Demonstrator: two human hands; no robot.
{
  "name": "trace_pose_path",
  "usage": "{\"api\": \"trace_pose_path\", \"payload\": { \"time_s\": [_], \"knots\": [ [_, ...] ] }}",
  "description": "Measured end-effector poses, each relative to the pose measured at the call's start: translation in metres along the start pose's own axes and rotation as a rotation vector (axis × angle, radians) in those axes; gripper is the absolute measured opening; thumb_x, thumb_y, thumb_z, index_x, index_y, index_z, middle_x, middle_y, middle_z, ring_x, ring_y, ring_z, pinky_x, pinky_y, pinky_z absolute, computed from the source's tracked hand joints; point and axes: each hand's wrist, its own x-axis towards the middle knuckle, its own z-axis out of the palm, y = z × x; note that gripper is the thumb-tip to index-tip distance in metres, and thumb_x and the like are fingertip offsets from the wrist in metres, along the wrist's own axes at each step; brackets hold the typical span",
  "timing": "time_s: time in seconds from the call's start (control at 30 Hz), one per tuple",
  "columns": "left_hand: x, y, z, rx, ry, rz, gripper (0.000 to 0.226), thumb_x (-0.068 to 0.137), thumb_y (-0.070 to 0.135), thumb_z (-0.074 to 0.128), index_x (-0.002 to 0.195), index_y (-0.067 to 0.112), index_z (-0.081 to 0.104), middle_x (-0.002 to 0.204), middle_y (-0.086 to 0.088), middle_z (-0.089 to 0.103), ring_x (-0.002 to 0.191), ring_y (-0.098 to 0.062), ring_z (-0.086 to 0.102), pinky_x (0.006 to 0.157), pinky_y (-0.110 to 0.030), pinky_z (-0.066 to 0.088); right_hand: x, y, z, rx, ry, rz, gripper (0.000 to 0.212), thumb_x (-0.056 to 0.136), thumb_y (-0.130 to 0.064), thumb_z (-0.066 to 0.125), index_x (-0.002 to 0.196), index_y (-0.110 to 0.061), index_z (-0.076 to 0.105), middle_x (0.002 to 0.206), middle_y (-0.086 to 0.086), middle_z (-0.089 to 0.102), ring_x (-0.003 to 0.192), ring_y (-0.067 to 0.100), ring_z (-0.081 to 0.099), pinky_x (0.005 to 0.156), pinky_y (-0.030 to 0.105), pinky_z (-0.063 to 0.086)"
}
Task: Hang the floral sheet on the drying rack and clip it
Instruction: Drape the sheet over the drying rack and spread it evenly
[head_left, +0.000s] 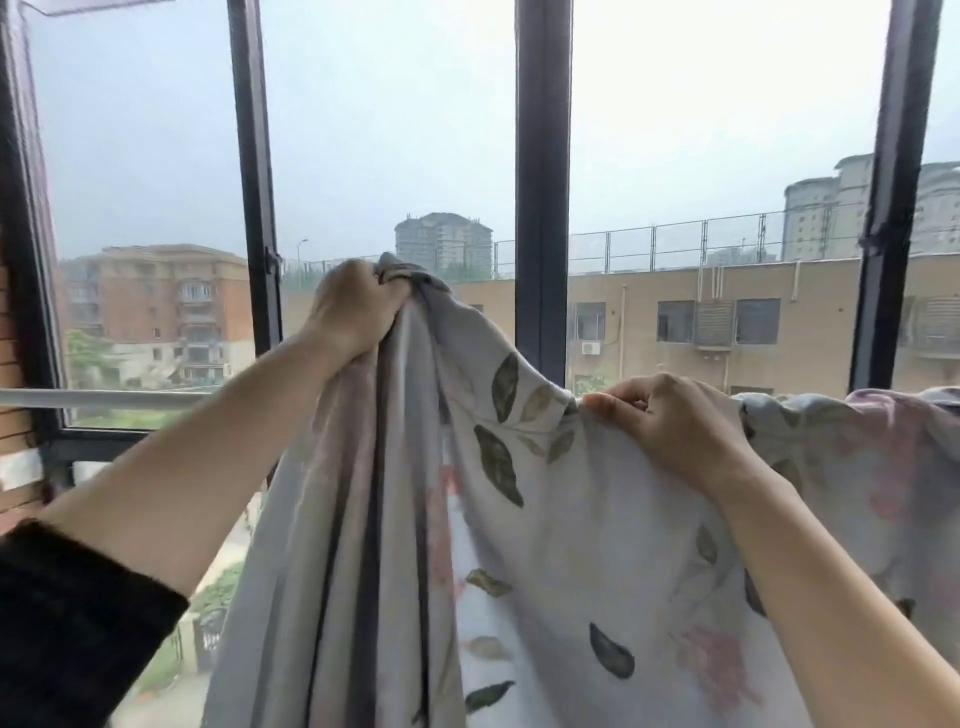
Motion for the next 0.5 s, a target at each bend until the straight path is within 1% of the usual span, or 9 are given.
{"api": "trace_pose_path", "payload": {
  "time_s": [0.07, 0.13, 0.17, 0.2, 0.23, 0.3, 0.37, 0.43, 0.5],
  "knots": [
    [-0.01, -0.01, 0.029, 0.158, -0.199, 0.024, 0.039, 0.082, 0.041, 0.058, 0.097, 0.005, 0.063, 0.098, -0.013, 0.066, 0.089, -0.029, 0.058, 0.074, -0.031, 0.042, -0.002, -0.001, -0.003, -0.049, 0.001, 0.021, 0.045, 0.081, -0.073, 0.042, 0.088, -0.04, 0.072, 0.08, -0.008, 0.069, 0.082, 0.019, 0.059, 0.067, 0.03, 0.037],
    [-0.021, -0.015, 0.039, 0.222, -0.285, 0.038, 0.045, 0.078, 0.048, 0.067, 0.102, 0.011, 0.057, 0.098, -0.003, 0.061, 0.088, -0.024, 0.054, 0.075, -0.031, 0.042, -0.003, -0.003, -0.005, -0.081, -0.009, 0.05, 0.045, 0.089, -0.065, 0.043, 0.07, -0.032, 0.067, 0.067, -0.007, 0.061, 0.075, 0.021, 0.054, 0.063, 0.031, 0.032],
    [-0.023, -0.014, 0.039, 0.189, -0.297, 0.054, 0.05, 0.078, 0.051, 0.069, 0.106, 0.012, 0.054, 0.097, -0.001, 0.057, 0.089, -0.022, 0.053, 0.077, -0.031, 0.044, -0.003, -0.004, -0.006, -0.108, -0.012, 0.065, 0.05, 0.092, -0.062, 0.042, 0.06, -0.028, 0.059, 0.062, -0.007, 0.056, 0.073, 0.023, 0.054, 0.062, 0.032, 0.031],
    [-0.023, -0.012, 0.036, 0.144, -0.316, 0.069, 0.055, 0.077, 0.054, 0.069, 0.109, 0.012, 0.053, 0.098, 0.0, 0.054, 0.092, -0.021, 0.054, 0.08, -0.032, 0.045, -0.002, -0.005, -0.006, -0.134, -0.015, 0.074, 0.053, 0.094, -0.06, 0.04, 0.057, -0.024, 0.055, 0.061, -0.006, 0.055, 0.074, 0.026, 0.057, 0.061, 0.033, 0.031],
    [-0.023, -0.012, 0.032, 0.125, -0.339, 0.082, 0.058, 0.078, 0.057, 0.066, 0.112, 0.011, 0.053, 0.1, -0.001, 0.054, 0.095, -0.021, 0.054, 0.083, -0.034, 0.045, 0.0, -0.006, -0.007, -0.141, -0.024, 0.071, 0.052, 0.094, -0.058, 0.04, 0.061, -0.023, 0.058, 0.065, -0.004, 0.059, 0.079, 0.027, 0.06, 0.062, 0.033, 0.033],
    [-0.021, -0.017, 0.027, 0.154, -0.36, 0.104, 0.056, 0.081, 0.062, 0.056, 0.108, 0.014, 0.056, 0.106, -0.001, 0.058, 0.1, -0.022, 0.054, 0.084, -0.034, 0.044, 0.002, -0.014, -0.009, -0.072, -0.055, 0.044, 0.039, 0.094, -0.055, 0.045, 0.087, -0.025, 0.069, 0.084, -0.002, 0.066, 0.092, 0.025, 0.063, 0.068, 0.031, 0.039],
    [-0.019, -0.025, 0.028, 0.183, -0.332, 0.124, 0.043, 0.087, 0.059, 0.051, 0.1, 0.019, 0.058, 0.114, -0.004, 0.064, 0.098, -0.021, 0.054, 0.081, -0.033, 0.043, 0.002, -0.027, -0.006, 0.07, -0.04, -0.015, 0.036, 0.093, -0.051, 0.052, 0.11, -0.023, 0.068, 0.104, -0.001, 0.069, 0.1, 0.02, 0.063, 0.077, 0.029, 0.044],
    [-0.02, -0.027, 0.03, 0.179, -0.292, 0.138, 0.035, 0.092, 0.052, 0.05, 0.097, 0.019, 0.061, 0.114, -0.007, 0.066, 0.093, -0.018, 0.053, 0.078, -0.031, 0.041, 0.002, -0.044, 0.002, 0.142, -0.003, -0.105, 0.039, 0.091, -0.048, 0.057, 0.121, -0.024, 0.063, 0.116, -0.003, 0.067, 0.107, 0.014, 0.061, 0.084, 0.025, 0.043],
    [-0.02, -0.026, 0.032, 0.167, -0.284, 0.146, 0.036, 0.093, 0.049, 0.05, 0.097, 0.017, 0.064, 0.11, -0.005, 0.068, 0.092, -0.018, 0.055, 0.077, -0.031, 0.042, 0.004, -0.064, 0.013, 0.163, -0.01, -0.168, 0.044, 0.089, -0.047, 0.06, 0.128, -0.024, 0.06, 0.125, -0.003, 0.063, 0.113, 0.013, 0.059, 0.09, 0.026, 0.044]
  ]
}}
